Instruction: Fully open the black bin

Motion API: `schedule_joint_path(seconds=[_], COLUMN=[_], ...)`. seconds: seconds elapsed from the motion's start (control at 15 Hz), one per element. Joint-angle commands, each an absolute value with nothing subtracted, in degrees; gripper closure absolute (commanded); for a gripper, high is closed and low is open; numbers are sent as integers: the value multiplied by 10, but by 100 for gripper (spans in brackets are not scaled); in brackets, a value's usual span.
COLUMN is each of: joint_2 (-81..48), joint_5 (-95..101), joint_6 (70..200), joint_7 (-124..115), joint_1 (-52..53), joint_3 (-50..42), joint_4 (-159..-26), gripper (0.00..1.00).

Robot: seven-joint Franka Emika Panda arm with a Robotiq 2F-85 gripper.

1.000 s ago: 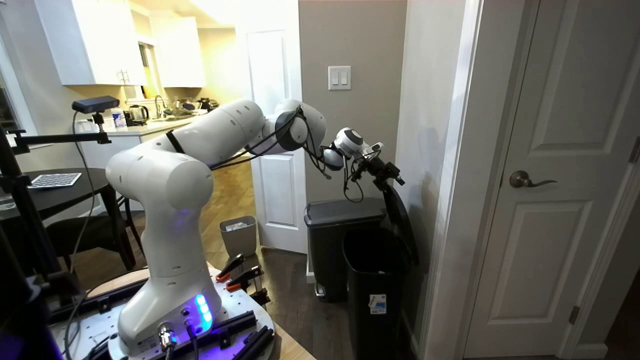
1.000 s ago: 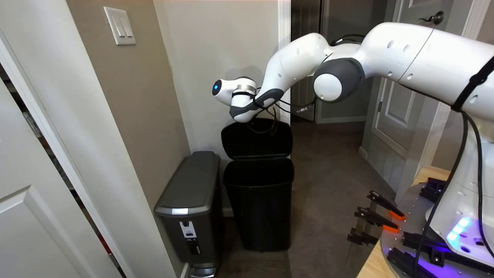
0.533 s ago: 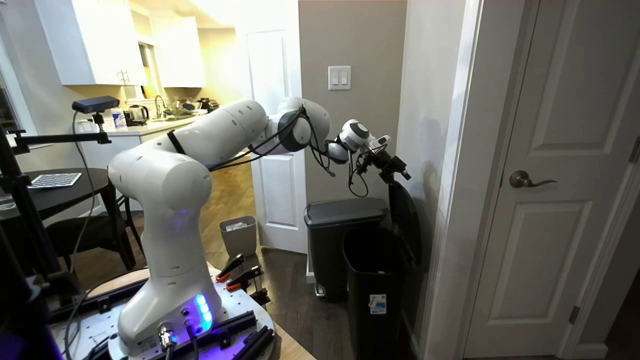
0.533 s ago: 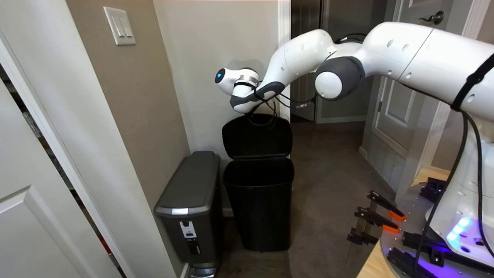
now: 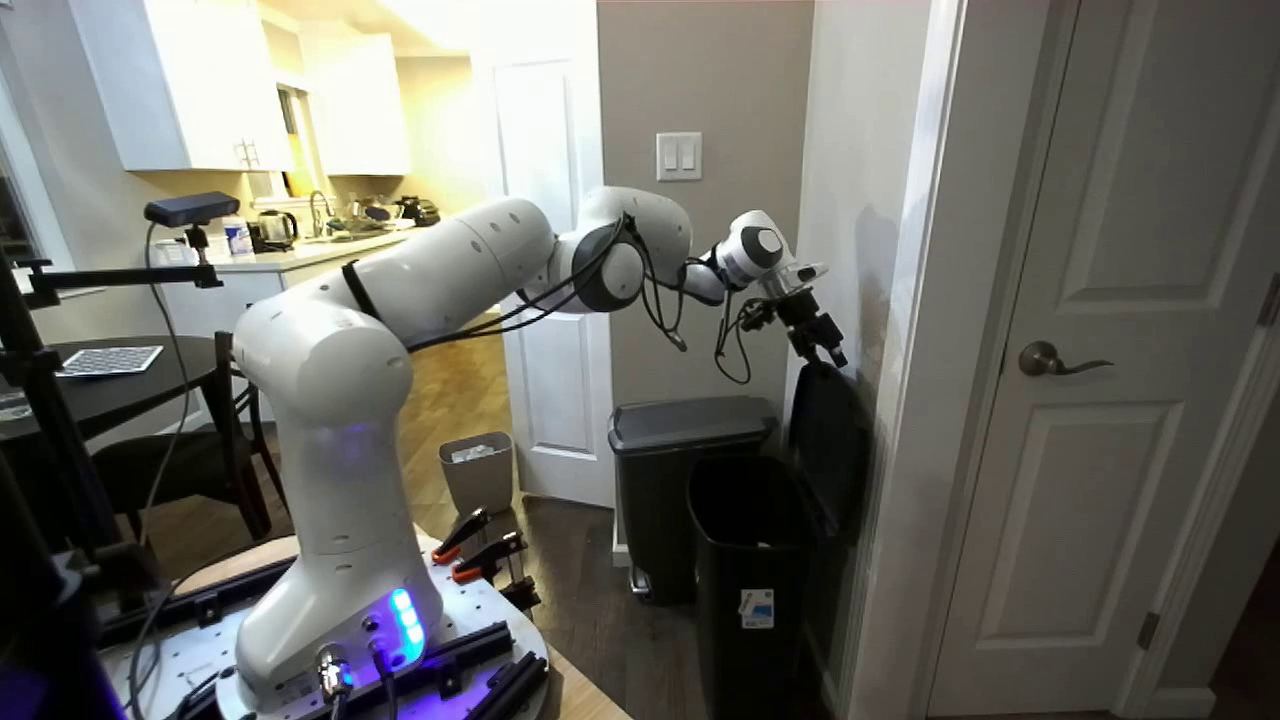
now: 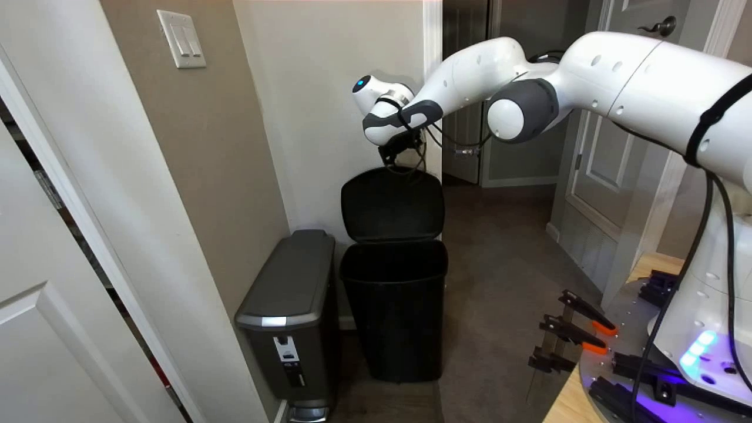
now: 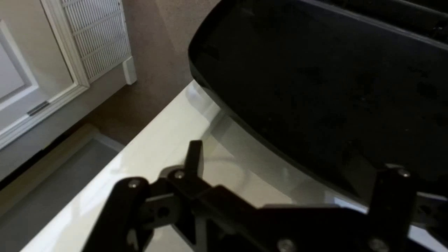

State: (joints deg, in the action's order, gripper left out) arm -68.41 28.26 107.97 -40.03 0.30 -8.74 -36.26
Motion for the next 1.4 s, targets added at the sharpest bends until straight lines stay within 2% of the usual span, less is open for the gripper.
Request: schedule_joint_path(seconds=[0.0, 0.8, 0.87, 0.93, 1.33], joint_2=[-675, -658, -696, -700, -692], joint_5=[228, 81, 43, 24, 25], joint_6=[1062, 940, 904, 896, 917], joint_7=[-418, -577, -584, -603, -610], joint_1=[-48, -96, -92, -91, -74], joint_3=[-65, -12, -29, -23, -10], joint_4=[-344, -284, -214, -209, -233], gripper=[0, 0, 0, 0, 0])
